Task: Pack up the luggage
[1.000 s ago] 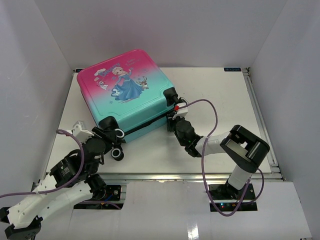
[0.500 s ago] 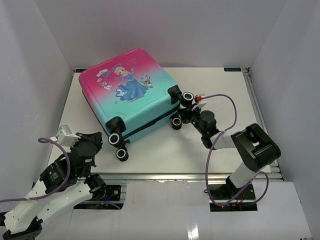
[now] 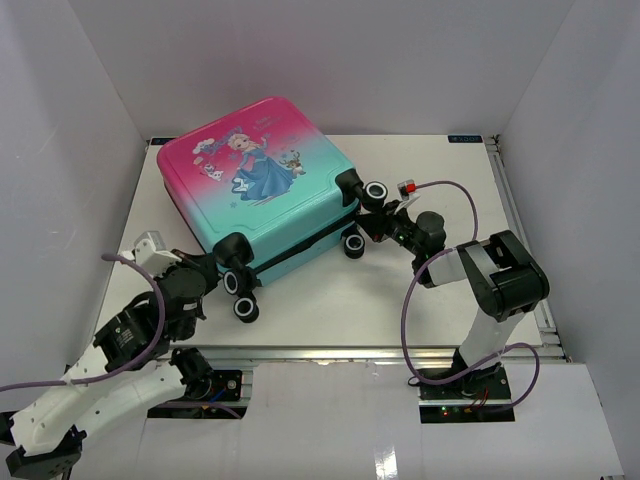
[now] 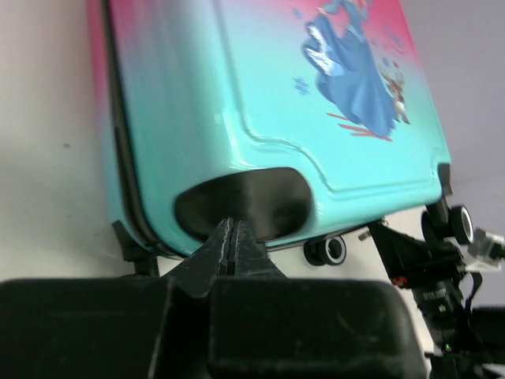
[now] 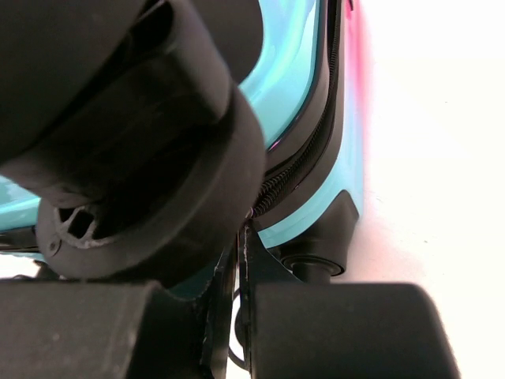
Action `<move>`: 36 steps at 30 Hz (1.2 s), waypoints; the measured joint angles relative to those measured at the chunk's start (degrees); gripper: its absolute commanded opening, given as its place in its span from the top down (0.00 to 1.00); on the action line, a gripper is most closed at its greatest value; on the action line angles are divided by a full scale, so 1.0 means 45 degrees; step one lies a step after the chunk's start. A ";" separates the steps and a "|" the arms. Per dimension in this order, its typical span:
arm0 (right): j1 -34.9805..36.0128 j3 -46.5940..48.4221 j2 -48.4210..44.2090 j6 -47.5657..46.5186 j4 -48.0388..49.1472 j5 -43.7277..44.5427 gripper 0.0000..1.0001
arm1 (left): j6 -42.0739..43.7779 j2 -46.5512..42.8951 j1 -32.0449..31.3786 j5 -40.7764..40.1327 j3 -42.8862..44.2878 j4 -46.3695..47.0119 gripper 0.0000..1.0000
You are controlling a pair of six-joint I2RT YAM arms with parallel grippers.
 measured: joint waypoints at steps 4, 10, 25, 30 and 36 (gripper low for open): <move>-0.0230 0.0221 0.0383 0.0343 0.0323 -0.0599 0.92 | 0.1407 0.0873 0.0000 0.0815 0.0254 0.1301 0.36; -0.0445 0.0780 0.0918 0.0596 0.0428 -0.0972 0.92 | 0.2367 0.2144 0.0000 0.1706 0.0212 0.2311 0.20; -0.0433 0.0063 0.0138 0.0764 0.0285 -0.0407 0.92 | 0.1387 0.4697 0.0063 0.0987 0.0690 0.0721 0.20; -0.0433 -0.0133 -0.0360 0.0734 -0.0173 -0.0276 0.92 | 0.0870 0.5501 0.0038 0.2350 0.0423 0.0701 0.28; -0.0433 -0.0137 -0.0414 0.0752 -0.0314 -0.0271 0.92 | 0.0670 0.5243 0.0025 0.2921 0.0041 0.1253 0.93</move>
